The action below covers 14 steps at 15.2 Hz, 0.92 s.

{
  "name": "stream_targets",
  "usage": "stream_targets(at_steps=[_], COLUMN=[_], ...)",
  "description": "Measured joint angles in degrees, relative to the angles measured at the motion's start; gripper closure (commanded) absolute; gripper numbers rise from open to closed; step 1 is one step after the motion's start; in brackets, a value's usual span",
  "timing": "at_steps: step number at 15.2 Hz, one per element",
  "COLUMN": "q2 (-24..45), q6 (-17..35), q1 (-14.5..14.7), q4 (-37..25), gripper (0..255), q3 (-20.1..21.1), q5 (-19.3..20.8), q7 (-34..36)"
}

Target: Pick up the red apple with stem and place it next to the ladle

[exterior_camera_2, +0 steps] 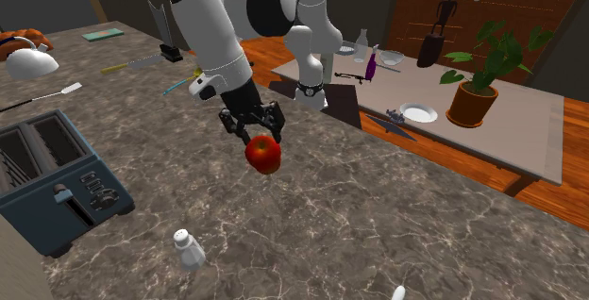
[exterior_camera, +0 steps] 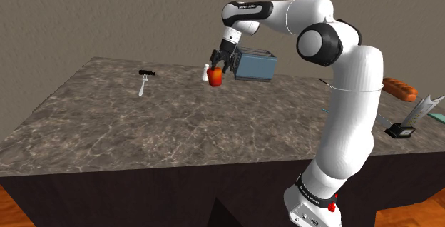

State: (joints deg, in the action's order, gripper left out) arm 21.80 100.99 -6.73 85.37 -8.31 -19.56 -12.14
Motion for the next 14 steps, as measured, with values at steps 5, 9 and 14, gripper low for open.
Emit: stream_targets(at_steps=[5, 9, 14], q2=[-0.3, -0.2, 0.0], q6=[-3.5, -6.4, -10.3], q1=[-0.2, -0.4, -0.7], q4=[-3.4, -6.3, -10.7], gripper=[255, 255, 255], q3=[-0.1, -0.1, -0.1], q5=[0.2, 0.4, 0.4], q7=[1.0, 1.7, 2.8])
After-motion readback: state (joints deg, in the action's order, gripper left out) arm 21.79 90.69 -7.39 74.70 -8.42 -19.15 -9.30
